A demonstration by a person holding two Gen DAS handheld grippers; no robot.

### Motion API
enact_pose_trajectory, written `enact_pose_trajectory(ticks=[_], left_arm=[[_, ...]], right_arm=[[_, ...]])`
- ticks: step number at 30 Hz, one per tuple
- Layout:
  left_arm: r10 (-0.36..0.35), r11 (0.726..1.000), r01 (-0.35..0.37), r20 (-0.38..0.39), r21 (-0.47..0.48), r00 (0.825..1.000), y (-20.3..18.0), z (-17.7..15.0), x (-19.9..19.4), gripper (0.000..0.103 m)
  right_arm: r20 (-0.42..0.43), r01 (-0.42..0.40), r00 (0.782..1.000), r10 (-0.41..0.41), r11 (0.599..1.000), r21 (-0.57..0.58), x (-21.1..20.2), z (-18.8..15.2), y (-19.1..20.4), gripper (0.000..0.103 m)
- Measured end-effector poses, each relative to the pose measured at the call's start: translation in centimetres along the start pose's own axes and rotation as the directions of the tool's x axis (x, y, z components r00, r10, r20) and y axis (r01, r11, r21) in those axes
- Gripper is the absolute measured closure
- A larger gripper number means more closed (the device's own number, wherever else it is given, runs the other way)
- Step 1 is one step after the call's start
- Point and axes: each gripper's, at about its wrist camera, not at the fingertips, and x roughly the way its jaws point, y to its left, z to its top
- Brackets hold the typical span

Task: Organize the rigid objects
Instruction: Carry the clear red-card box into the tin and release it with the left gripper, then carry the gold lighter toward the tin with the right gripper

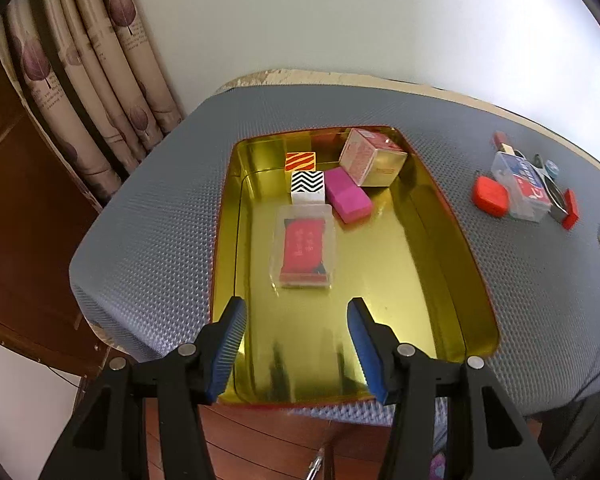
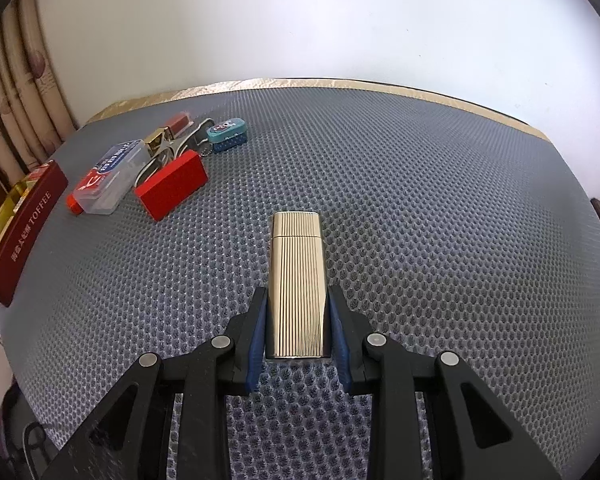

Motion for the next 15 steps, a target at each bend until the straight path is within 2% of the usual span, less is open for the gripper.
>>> enact_pose_trajectory(ticks=[9, 15], left_arm=[[-0.023, 0.999, 0.024, 0.045, -0.024, 0.999, 1.1, -1.6, -1.9, 0.049], [-0.031, 0.997, 0.036, 0.069, -0.075, 0.997, 2.5, -1.7, -2.4, 0.049]], right_arm=[[-0.053, 0.044, 0.998, -0.042, 0.998, 0.033, -0.4, 0.0, 0.7, 0.076], [-0.079, 0.005, 0.997, 0.002, 0.995, 0.099, -1.7, -0.1, 1.6, 0.076]])
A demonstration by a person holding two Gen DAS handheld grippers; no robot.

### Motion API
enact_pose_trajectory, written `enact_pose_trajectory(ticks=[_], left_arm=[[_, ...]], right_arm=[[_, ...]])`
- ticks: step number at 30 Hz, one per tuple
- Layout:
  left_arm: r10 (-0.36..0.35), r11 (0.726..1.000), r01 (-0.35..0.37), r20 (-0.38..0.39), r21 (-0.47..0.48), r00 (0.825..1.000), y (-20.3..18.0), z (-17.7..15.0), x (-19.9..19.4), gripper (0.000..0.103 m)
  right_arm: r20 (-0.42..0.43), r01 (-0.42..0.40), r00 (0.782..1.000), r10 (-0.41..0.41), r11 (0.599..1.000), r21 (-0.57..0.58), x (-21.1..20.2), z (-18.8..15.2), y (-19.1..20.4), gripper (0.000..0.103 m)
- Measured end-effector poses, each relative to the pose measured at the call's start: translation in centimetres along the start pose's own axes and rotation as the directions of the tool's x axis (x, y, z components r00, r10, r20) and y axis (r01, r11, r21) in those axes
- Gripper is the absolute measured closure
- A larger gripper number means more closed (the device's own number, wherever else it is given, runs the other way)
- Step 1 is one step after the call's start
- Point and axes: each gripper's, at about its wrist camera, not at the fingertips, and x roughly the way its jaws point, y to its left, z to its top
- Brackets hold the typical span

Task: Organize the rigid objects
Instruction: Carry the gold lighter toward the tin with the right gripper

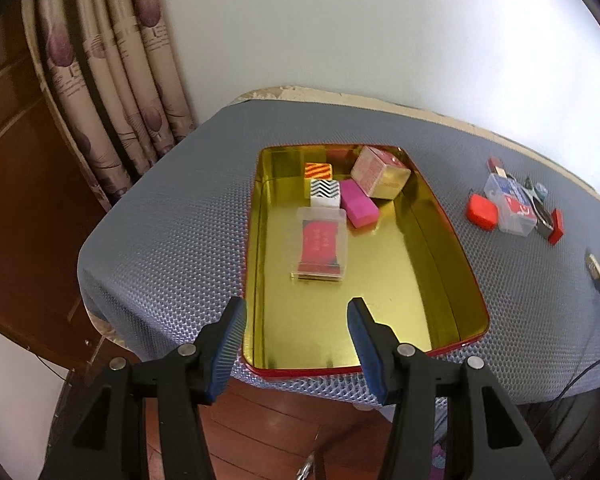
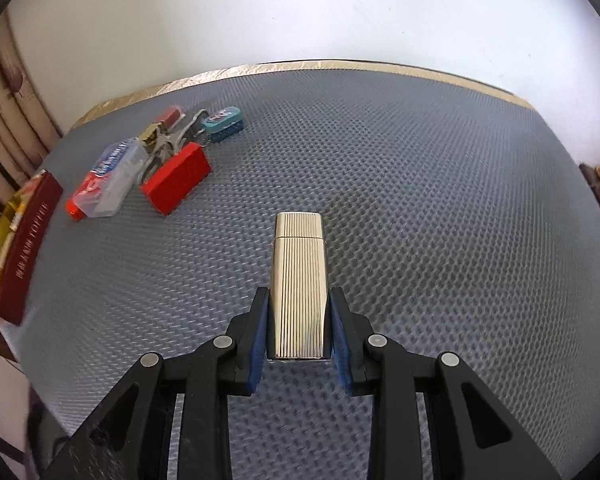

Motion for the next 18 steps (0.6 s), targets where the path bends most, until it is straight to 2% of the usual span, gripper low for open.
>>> enact_pose_trajectory(ticks=[5, 8, 11, 14, 16, 18], left_arm=[[0.022, 0.995, -0.021, 0.005, -0.100, 1.000, 2.0, 0.1, -0.2, 0.049], [0.056, 0.985, -0.054, 0.007, -0.166, 0.998, 3.2, 0.1, -0.4, 0.049], [0.076, 0.978, -0.073, 0.009, -0.197, 0.997, 3.7, 0.1, -0.4, 0.049], [0.100, 0.975, -0.097, 0.005, -0.198, 0.995, 3.5, -0.2, -0.3, 0.049], [0.076, 0.976, -0.076, -0.008, -0.206, 0.997, 3.6, -0.3, 0.0, 0.049], [0.062, 0.974, -0.065, -0.018, -0.218, 0.998, 3.8, -0.3, 0.2, 0.049]], right_arm=[[0.015, -0.105, 0.994, 0.105, 0.995, -0.001, -2.4, 0.5, 3.9, 0.076], [0.035, -0.224, 0.974, 0.225, 0.974, -0.033, -4.4, 1.6, 7.9, 0.076], [0.034, -0.332, 0.941, 0.337, 0.938, -0.102, -6.1, 2.8, 13.3, 0.076], [-0.004, -0.442, 0.894, 0.448, 0.881, -0.166, -6.6, 4.1, 19.2, 0.079], [-0.044, -0.506, 0.860, 0.508, 0.839, -0.199, -6.1, 4.9, 23.3, 0.079], [-0.080, -0.538, 0.841, 0.536, 0.812, -0.226, -5.1, 5.2, 27.1, 0.079]])
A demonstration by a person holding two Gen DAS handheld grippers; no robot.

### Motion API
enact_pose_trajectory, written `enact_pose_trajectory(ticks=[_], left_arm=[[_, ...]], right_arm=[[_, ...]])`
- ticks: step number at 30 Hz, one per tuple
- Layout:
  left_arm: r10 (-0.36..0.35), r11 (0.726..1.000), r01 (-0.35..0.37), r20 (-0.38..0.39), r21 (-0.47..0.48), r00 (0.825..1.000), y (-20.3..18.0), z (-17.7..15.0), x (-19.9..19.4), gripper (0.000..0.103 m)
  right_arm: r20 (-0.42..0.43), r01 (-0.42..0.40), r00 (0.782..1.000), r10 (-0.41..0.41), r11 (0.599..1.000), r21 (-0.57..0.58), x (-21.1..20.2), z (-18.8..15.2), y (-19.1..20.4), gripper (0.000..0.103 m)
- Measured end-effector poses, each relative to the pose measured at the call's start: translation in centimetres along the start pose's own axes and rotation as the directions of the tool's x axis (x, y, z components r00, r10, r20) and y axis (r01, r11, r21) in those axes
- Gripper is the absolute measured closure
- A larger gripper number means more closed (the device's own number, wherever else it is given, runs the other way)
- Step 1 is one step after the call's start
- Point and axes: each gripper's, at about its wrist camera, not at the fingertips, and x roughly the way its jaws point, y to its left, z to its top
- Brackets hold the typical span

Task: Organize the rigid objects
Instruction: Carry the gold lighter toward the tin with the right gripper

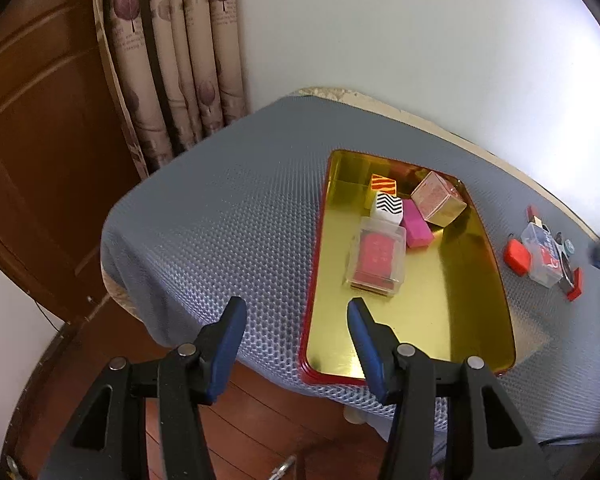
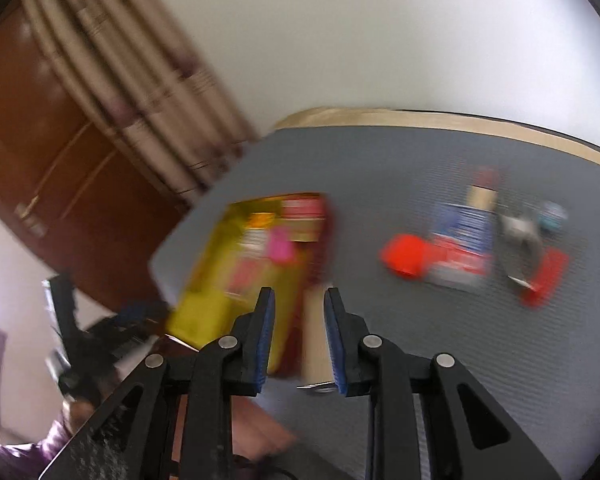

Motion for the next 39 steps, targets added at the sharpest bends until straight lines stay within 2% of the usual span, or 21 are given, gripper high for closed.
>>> enact_pose_trajectory(ticks=[4, 8, 10, 12, 14, 16, 18, 24, 27, 29, 31, 32, 33, 34, 39], left_arm=[[0.002, 1.000, -0.002, -0.007, -0.012, 1.000, 0.3, -0.1, 0.2, 0.049], [-0.005, 1.000, 0.005, -0.012, -0.010, 1.000, 0.8, 0.2, 0.5, 0.049], [-0.002, 1.000, 0.001, -0.008, -0.006, 1.000, 0.7, 0.2, 0.5, 0.049], [-0.003, 1.000, 0.003, -0.012, 0.001, 1.000, 0.5, 0.1, 0.6, 0.049], [-0.016, 1.000, 0.016, -0.027, 0.007, 0.999, 0.2, 0.0, 0.8, 0.049], [-0.026, 0.999, 0.027, -0.042, 0.019, 0.999, 0.0, -0.2, 1.1, 0.049], [-0.021, 0.999, 0.023, -0.049, 0.035, 0.999, -0.2, -0.3, 1.2, 0.049], [-0.020, 0.999, 0.023, -0.059, 0.044, 0.998, -0.3, -0.3, 1.4, 0.049], [-0.025, 0.999, 0.028, -0.072, 0.034, 0.997, -0.1, -0.3, 1.7, 0.049], [-0.029, 0.999, 0.031, -0.082, 0.026, 0.996, 0.1, -0.3, 1.9, 0.049], [-0.031, 0.999, 0.034, -0.089, 0.024, 0.996, 0.2, -0.3, 2.0, 0.049], [-0.035, 0.999, 0.037, -0.091, 0.024, 0.995, 0.2, -0.3, 2.0, 0.049], [-0.038, 0.999, 0.040, -0.091, 0.025, 0.995, 0.2, -0.4, 2.0, 0.049], [-0.036, 0.999, 0.038, -0.089, 0.026, 0.995, 0.1, -0.4, 1.9, 0.049], [-0.023, 0.999, 0.026, -0.075, 0.044, 0.997, -0.3, -0.5, 1.7, 0.049]], right_arm=[[-0.072, 0.006, 0.997, -0.009, 0.999, -0.052, 5.6, 1.1, 2.8, 0.081], [-0.020, 0.038, 0.999, -0.040, 0.996, -0.082, 4.3, 0.6, 3.1, 0.080], [-0.038, 0.109, 0.993, -0.114, 0.988, -0.108, 3.6, -0.4, 2.3, 0.079], [-0.045, 0.220, 0.973, -0.227, 0.966, -0.133, 2.9, -2.0, 1.1, 0.079], [-0.090, 0.264, 0.957, -0.277, 0.955, -0.132, 3.1, -3.4, 0.0, 0.079], [-0.138, 0.268, 0.949, -0.283, 0.956, -0.121, 3.9, -4.6, -1.0, 0.079], [-0.176, 0.243, 0.951, -0.255, 0.966, -0.089, 5.1, -5.1, -1.7, 0.079], [-0.238, 0.233, 0.943, -0.235, 0.972, -0.036, 8.8, -4.7, -1.6, 0.079], [-0.233, 0.260, 0.936, -0.265, 0.964, -0.054, 9.9, -4.3, -1.2, 0.079], [-0.241, 0.312, 0.914, -0.327, 0.945, -0.099, 10.6, -4.1, -0.6, 0.078], [-0.261, 0.358, 0.884, -0.388, 0.920, -0.158, 11.3, -4.2, -0.3, 0.072], [-0.300, 0.369, 0.865, -0.402, 0.915, -0.162, 11.8, -4.3, -0.6, 0.073], [-0.327, 0.362, 0.865, -0.380, 0.925, -0.119, 11.9, -4.3, -1.4, 0.072], [-0.329, 0.347, 0.877, -0.350, 0.935, -0.071, 11.7, -4.4, -2.1, 0.070], [-0.312, 0.333, 0.882, -0.353, 0.936, -0.117, 11.5, -4.6, -2.1, 0.076]])
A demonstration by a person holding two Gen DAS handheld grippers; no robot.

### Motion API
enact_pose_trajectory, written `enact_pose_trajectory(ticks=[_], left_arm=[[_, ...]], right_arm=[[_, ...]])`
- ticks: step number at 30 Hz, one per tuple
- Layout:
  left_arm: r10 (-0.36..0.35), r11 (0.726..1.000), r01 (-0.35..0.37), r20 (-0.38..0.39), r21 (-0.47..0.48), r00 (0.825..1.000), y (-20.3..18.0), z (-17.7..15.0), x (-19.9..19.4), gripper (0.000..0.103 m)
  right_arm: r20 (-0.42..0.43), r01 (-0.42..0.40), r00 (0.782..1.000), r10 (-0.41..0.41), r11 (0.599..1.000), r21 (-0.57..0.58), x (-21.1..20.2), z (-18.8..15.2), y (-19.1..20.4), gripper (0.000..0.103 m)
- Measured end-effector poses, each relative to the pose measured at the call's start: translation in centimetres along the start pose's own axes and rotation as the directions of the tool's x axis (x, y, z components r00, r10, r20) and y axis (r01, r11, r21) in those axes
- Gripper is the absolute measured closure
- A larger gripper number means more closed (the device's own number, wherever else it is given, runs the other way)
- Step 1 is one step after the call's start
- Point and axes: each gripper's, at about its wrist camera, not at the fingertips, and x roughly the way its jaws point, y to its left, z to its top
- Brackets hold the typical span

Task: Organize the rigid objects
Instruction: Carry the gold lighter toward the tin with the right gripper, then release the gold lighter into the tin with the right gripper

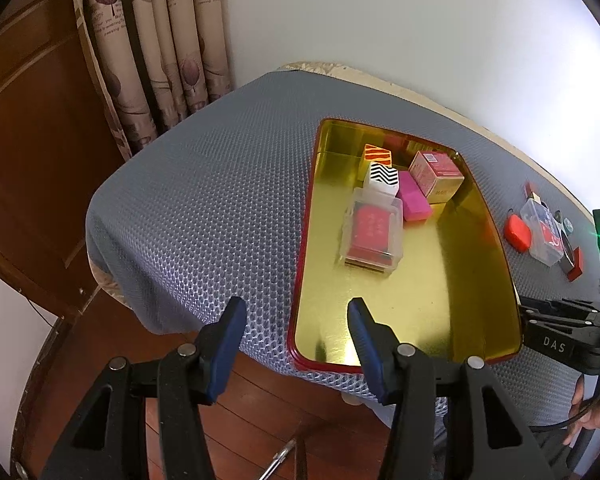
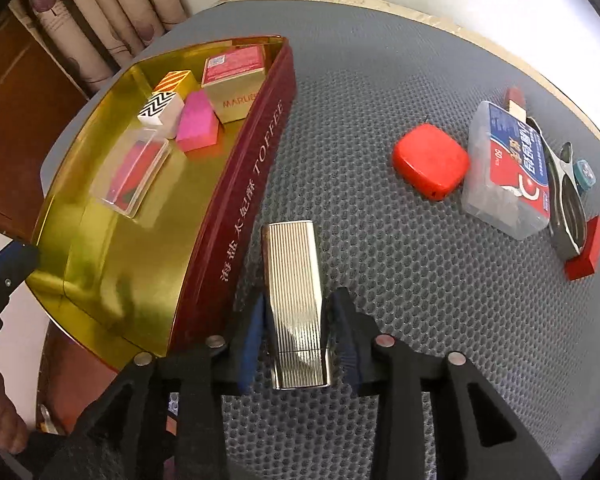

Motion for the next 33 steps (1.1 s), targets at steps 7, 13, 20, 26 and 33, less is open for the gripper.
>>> enact_pose_trajectory(ticks=[7, 13, 20, 26, 33], left_arm=[[0.028, 0.999, -0.026, 0.039, -0.042, 0.999, 0.4, 0.1, -0.8, 0.049], [0.018, 0.999, -0.017, 0.025, -0.050, 1.000, 0.5, 0.1, -0.6, 0.049], [0.034, 0.999, -0.034, 0.034, -0.023, 0.999, 0.1, 0.1, -0.6, 0.049], [0.045, 0.999, -0.045, 0.025, 0.003, 0.999, -0.4, 0.0, -0.2, 0.049], [0.053, 0.998, -0.054, 0.020, 0.013, 0.998, -0.5, -0.1, -0.1, 0.049]], right_arm=[[0.138, -0.038, 0.990, 0.037, 0.999, 0.007, -5.3, -0.3, -1.9, 0.076], [0.184, -0.180, 0.965, 0.185, 0.983, -0.045, -9.2, 3.0, 1.4, 0.076], [0.076, -0.192, 0.977, 0.199, 0.977, -0.091, -4.2, 4.3, 5.4, 0.076], [0.055, -0.143, 0.987, 0.148, 0.985, -0.095, -1.3, 5.3, 6.5, 0.076], [0.108, -0.125, 0.985, 0.133, 0.989, -0.079, -1.2, 5.9, 6.4, 0.074]])
